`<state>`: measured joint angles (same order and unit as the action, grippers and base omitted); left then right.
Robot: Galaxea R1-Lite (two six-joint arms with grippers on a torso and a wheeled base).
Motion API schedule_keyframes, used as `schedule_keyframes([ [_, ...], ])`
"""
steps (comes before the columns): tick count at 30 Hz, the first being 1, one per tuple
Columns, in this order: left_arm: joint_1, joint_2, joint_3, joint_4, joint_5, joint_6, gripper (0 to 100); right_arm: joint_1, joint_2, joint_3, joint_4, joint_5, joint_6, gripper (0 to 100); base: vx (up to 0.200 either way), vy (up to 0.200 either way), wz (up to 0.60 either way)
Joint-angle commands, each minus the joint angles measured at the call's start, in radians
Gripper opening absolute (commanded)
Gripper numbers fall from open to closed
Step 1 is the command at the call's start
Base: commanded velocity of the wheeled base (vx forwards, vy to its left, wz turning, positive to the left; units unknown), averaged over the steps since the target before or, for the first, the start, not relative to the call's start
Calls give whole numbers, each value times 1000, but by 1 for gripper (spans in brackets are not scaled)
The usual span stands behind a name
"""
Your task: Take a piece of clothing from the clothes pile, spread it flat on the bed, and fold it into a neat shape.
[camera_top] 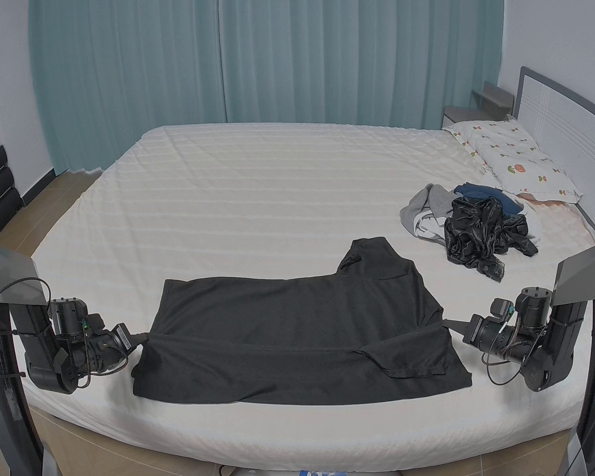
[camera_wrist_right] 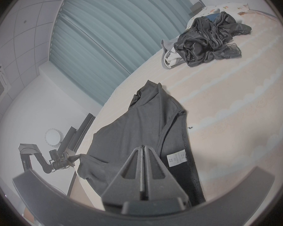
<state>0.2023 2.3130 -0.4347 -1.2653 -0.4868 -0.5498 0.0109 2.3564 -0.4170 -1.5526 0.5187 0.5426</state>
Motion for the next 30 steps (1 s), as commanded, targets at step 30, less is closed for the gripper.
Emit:
schedule_keyframes([
  [30, 25, -35, -6, 1, -10, -6, 0, 8, -22, -3, -12, -9, 2, 0, 0, 0, 0],
])
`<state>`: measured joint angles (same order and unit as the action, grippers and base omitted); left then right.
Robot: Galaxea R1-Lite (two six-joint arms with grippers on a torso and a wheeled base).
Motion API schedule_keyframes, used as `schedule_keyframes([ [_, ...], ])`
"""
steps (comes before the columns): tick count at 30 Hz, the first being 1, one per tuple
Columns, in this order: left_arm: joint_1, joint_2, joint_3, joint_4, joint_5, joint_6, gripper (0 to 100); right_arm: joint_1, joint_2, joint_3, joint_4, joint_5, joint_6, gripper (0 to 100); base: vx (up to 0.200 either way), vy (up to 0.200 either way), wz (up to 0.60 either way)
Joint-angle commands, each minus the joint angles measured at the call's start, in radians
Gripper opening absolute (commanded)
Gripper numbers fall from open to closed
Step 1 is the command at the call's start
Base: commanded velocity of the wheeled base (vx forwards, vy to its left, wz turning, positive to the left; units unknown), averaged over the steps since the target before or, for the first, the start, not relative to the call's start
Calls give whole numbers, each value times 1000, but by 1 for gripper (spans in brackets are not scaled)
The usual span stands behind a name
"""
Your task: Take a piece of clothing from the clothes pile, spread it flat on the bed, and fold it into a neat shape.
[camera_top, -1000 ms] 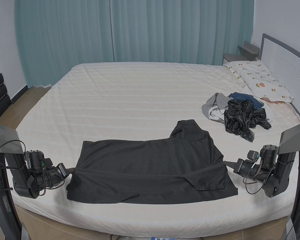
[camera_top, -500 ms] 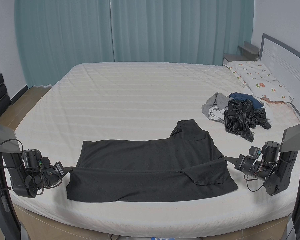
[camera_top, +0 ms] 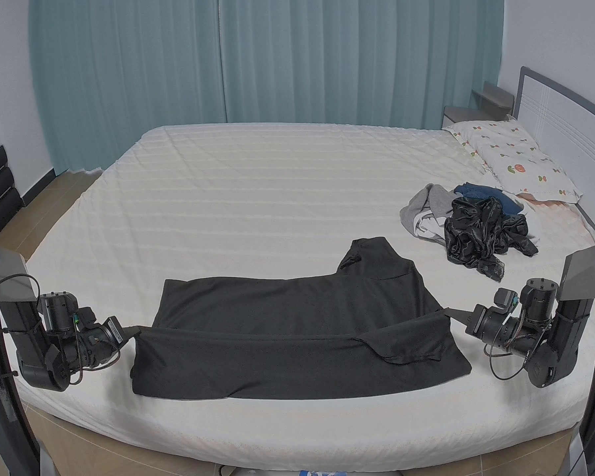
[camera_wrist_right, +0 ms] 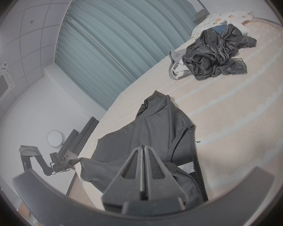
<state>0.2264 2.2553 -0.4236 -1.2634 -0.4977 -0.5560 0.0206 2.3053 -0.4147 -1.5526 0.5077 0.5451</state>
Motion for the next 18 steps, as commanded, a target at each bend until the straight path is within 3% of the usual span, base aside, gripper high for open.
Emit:
schedule_keyframes([
  [1, -1, 30, -24, -1, 1, 1, 0, -4, 36, -7, -12, 2, -1, 0, 0, 0, 0],
  [10, -5, 101, -63, -27, 11, 13, 0, -5, 141, -72, -12, -9, -8, 0, 0, 0, 0],
  [18, -32, 190, -73, -146, 44, 10, 0, -1, 209, -125, -12, -40, -4, 0, 0, 0, 0],
])
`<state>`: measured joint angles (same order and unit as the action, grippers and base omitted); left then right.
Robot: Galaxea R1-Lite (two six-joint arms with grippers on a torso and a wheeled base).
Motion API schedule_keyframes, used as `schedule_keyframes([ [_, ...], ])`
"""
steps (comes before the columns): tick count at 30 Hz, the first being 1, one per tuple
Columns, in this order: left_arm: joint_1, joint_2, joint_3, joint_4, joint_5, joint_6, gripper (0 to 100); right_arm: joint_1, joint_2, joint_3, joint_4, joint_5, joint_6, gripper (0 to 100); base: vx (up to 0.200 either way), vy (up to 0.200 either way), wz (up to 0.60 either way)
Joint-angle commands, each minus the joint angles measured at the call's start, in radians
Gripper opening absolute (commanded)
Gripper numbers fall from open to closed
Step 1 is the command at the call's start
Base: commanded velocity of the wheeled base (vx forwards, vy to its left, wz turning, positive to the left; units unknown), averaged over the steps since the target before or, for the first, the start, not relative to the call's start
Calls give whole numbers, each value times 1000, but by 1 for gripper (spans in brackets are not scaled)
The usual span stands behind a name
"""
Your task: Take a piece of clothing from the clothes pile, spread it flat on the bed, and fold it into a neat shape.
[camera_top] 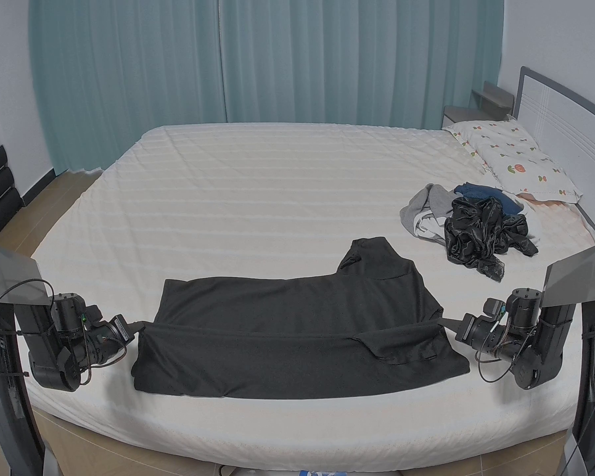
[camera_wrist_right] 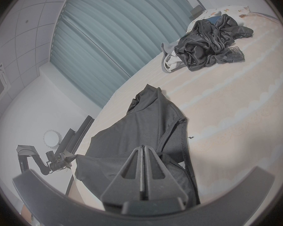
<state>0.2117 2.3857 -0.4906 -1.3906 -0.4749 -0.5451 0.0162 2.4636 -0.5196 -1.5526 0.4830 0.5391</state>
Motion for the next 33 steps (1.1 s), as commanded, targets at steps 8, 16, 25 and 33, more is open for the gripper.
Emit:
schedule_keyframes([
  [8, -34, 81, -13, -19, 55, -1, 0, 8, 74, -43, -14, -40, 4, 100, 0, 0, 0],
  [16, -32, 73, 1, -24, 59, -9, 100, 2, 55, -19, -17, -44, 12, 100, 0, 0, 0],
  [25, 29, -8, 23, -25, 56, -24, 100, -24, 3, 0, -14, -57, 136, 100, 0, 0, 0],
  [33, 48, -11, 30, -27, 41, -35, 100, -25, 5, 7, -14, -60, 137, 100, 0, 125, 0],
])
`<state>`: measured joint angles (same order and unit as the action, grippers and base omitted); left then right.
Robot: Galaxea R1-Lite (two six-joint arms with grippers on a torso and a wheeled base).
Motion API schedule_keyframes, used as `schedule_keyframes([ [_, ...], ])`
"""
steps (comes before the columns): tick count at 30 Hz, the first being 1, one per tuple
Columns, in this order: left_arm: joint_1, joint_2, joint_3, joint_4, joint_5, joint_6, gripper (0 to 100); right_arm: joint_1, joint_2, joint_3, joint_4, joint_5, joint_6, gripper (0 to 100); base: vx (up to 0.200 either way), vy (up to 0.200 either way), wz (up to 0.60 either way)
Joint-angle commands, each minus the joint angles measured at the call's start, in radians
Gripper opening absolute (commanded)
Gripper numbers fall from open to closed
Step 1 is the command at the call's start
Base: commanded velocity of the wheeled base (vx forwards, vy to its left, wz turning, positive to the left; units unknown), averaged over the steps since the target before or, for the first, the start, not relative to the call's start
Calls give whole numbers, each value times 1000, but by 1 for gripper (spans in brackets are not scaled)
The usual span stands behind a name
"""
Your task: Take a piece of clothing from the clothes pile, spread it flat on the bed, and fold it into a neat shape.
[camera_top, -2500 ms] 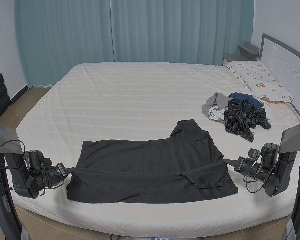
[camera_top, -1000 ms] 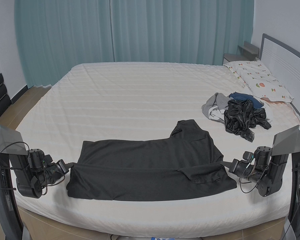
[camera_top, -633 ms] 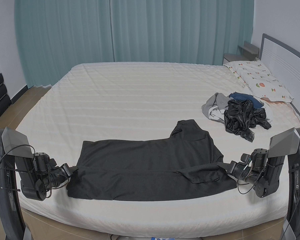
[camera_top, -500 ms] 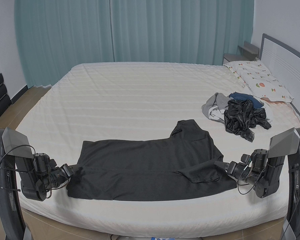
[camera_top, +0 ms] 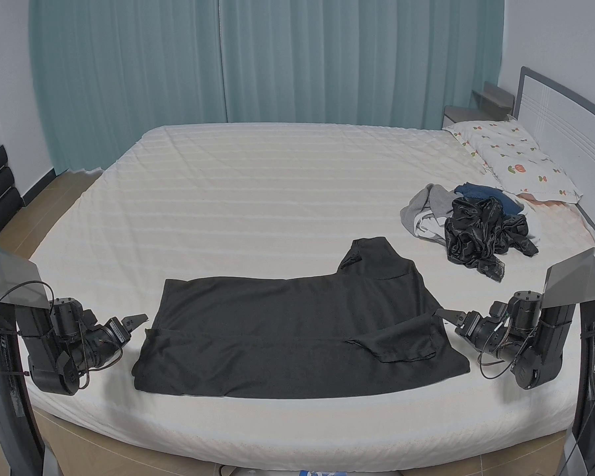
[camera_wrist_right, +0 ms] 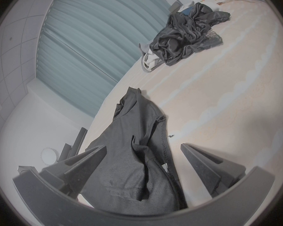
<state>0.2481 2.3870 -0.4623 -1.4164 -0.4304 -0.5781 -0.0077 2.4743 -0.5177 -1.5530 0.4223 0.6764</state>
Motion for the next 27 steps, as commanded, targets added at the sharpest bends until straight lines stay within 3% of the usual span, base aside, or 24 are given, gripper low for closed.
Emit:
schedule_keyframes([
  [1, 11, -11, 1, -1, -2, -2, 100, -2, -6, 5, -13, 1, 0, 100, 0, 200, 0],
  [5, 11, -6, -2, -1, -2, 0, 100, 0, -6, 5, -13, 1, 0, 100, 0, 200, 0],
  [18, 7, -14, 2, -1, -1, -5, 100, 3, -8, 1, -13, 1, 0, 100, 0, 0, 0],
  [27, -44, -60, 27, -3, 12, -69, 100, 6, -9, -2, -15, 1, 0, 100, 22, 0, 0],
])
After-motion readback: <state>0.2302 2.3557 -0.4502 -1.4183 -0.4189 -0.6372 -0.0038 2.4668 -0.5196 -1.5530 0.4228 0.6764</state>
